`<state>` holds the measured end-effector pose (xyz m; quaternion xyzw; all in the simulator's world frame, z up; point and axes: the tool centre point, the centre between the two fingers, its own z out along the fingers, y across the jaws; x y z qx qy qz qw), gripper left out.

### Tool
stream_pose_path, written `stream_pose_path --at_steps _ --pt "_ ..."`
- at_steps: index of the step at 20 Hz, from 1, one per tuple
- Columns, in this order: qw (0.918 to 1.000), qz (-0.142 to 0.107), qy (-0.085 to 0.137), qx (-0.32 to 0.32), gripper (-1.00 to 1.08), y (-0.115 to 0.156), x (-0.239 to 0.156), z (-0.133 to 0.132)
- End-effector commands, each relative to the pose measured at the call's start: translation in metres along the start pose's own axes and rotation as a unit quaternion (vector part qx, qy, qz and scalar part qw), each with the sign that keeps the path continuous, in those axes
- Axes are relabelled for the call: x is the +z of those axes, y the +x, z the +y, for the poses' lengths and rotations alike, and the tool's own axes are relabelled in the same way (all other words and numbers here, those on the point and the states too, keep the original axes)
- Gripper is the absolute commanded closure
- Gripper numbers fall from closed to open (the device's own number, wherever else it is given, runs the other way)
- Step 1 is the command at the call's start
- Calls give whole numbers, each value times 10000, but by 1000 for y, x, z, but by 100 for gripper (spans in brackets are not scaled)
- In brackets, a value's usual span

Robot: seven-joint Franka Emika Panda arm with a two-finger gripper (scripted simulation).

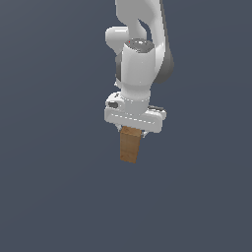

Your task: Pick up the object and move it to a goal position.

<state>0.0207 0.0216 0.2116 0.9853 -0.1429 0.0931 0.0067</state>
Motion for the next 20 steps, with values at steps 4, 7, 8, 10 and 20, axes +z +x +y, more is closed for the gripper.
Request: stream_pose_path --at_steps 4,7,8,10,20 --pt "9983 551 46 201 108 12 -42 -28" --pt "9964 796 54 299 108 16 -60 -42" --pt "9956 874 56 330 108 17 -66 -46" --pt "9939 1026 60 390 108 18 -78 -54" --pt "9828 1722 68 667 108 23 -131 -90"
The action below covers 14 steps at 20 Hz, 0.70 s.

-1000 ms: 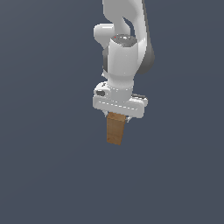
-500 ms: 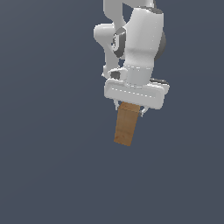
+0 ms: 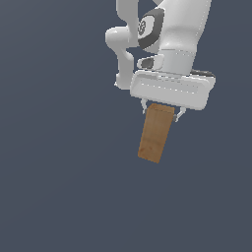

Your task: Pick up the object and move it to a goal position.

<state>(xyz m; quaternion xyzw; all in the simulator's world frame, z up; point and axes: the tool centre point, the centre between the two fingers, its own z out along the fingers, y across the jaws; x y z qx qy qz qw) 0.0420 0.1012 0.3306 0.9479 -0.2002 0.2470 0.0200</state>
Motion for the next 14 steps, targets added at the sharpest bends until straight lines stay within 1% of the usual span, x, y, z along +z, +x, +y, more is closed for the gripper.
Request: stream_pose_path --at_steps 1,8,14 --pt "9997 224 36 83 108 8 -18 -10" --pt "9972 699 33 270 108 16 -52 -35" --pt "9927 1126 26 438 108 21 -83 -57"
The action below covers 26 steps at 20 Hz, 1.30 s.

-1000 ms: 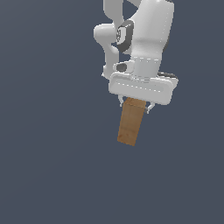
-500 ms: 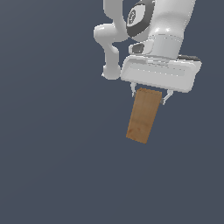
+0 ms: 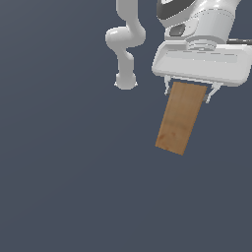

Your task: Pick up the object and move it to a goal position.

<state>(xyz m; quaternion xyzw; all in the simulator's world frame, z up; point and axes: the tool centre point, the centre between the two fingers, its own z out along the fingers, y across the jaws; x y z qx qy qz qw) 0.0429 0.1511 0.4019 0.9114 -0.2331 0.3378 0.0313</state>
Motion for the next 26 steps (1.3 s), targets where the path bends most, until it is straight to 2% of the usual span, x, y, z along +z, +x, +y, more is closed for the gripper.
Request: stream_pose_path --at_steps 1,9,15,21,26 --pt "9997 233 38 97 108 9 -18 -11" --pt "9962 814 21 322 108 19 -61 -42" --pt "9926 1132 3 441 108 22 -85 -60" --pt "9902 1301 -12 500 108 23 -98 -70" --pt "9902 1305 -20 494 108 23 -98 -71"
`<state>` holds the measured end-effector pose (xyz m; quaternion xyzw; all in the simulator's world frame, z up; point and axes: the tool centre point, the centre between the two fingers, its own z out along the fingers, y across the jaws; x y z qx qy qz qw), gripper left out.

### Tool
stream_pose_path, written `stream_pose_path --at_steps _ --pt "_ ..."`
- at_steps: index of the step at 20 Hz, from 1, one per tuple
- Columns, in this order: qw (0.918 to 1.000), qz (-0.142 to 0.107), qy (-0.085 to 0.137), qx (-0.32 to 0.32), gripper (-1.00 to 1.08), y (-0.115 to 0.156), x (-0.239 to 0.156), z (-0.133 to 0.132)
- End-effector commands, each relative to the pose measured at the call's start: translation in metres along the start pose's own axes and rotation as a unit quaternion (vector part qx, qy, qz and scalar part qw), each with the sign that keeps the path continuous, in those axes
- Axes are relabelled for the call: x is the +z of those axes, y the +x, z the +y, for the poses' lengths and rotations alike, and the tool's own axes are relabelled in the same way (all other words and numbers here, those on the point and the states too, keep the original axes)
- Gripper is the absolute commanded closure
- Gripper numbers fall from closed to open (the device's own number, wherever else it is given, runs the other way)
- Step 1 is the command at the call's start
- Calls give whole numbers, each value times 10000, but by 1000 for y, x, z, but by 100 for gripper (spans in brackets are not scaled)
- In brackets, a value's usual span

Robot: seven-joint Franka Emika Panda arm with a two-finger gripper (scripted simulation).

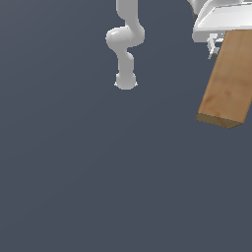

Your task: Pick up the object and move it to a goal position.

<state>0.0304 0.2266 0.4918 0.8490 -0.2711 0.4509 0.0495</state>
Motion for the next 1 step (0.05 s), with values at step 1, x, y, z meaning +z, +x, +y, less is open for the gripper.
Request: stream_pose_path --at_steps 1 --pt "10000 32 29 32 108 6 -4 0"
